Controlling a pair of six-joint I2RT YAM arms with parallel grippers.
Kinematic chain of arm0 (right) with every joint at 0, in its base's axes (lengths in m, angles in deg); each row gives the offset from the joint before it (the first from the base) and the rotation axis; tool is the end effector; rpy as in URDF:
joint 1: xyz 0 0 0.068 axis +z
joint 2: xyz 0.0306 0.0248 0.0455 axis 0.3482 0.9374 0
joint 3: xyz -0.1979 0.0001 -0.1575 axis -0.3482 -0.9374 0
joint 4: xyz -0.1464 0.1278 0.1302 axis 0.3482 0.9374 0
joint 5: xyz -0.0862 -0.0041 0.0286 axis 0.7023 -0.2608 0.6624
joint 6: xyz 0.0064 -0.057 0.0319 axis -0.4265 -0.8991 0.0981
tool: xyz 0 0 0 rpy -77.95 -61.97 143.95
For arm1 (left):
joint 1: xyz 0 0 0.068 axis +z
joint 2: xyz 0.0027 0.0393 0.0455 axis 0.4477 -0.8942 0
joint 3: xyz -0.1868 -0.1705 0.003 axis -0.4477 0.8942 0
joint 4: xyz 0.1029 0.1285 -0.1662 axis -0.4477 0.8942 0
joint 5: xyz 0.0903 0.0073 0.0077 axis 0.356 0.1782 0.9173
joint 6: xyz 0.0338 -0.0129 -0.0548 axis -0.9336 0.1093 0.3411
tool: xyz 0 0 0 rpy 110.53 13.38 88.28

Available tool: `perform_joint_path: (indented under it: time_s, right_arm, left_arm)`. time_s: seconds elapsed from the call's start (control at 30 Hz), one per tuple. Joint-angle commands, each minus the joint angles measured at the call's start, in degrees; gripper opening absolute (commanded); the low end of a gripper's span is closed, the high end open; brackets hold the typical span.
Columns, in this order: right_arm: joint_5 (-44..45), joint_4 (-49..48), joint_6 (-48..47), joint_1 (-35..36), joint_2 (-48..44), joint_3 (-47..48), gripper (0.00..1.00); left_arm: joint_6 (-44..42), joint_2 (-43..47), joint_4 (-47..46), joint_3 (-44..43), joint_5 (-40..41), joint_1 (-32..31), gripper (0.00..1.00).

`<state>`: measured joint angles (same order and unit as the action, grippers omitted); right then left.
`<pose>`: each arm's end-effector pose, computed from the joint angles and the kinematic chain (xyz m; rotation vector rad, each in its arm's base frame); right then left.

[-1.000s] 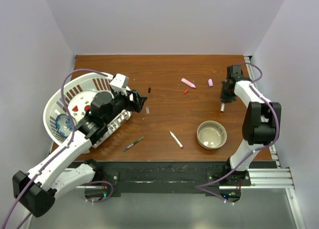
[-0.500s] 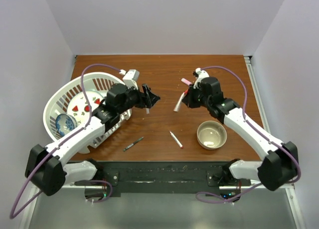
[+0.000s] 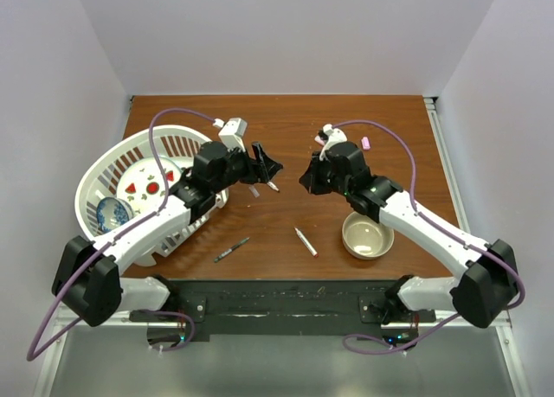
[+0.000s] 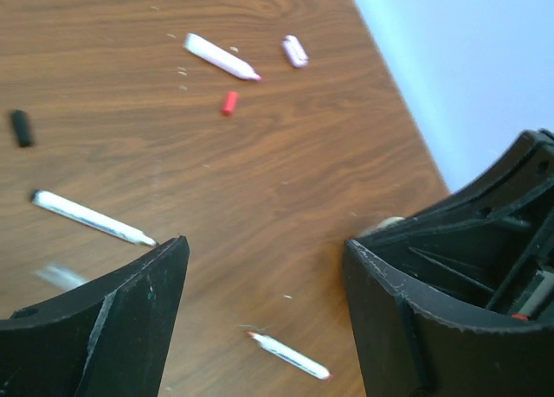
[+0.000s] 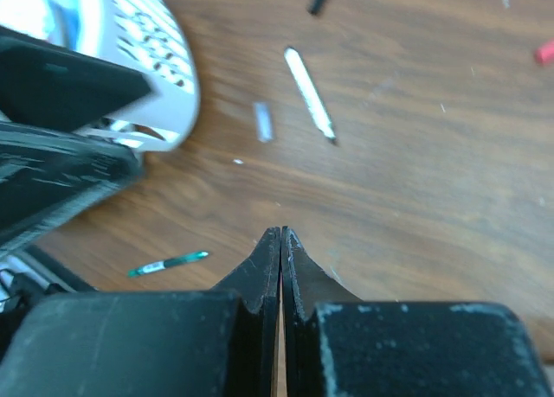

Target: Insert the pens into the pen caps

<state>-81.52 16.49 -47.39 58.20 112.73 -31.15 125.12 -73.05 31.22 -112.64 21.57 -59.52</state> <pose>0.2217 0.1711 0.2868 -0.1662 2.1423 0.6779 0.2419 -0.1668 0.2818 0.0585 1.9505 -0.9848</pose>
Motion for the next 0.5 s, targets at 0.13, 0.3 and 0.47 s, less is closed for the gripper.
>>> perform_joint_path:
  time_s: [0.13, 0.3, 0.47]
  right_arm:
    - [6.9, 3.0, 3.3, 0.1, -3.5, -1.3, 0.25]
    - [8.2, 3.9, 3.3, 0.1, -10.7, -6.1, 0.35]
    - [9.7, 7.4, 3.2, 0.1, -17.5, -7.7, 0.36]
  left_arm:
    - [-33.1, -2.9, 12.3, -13.1, 4.6, 0.1, 0.79]
    - [-59.3, -7.5, 19.6, -18.4, -7.2, -0.1, 0.76]
    - [-81.2, -13.2, 25.6, -22.7, -9.1, -0.1, 0.66]
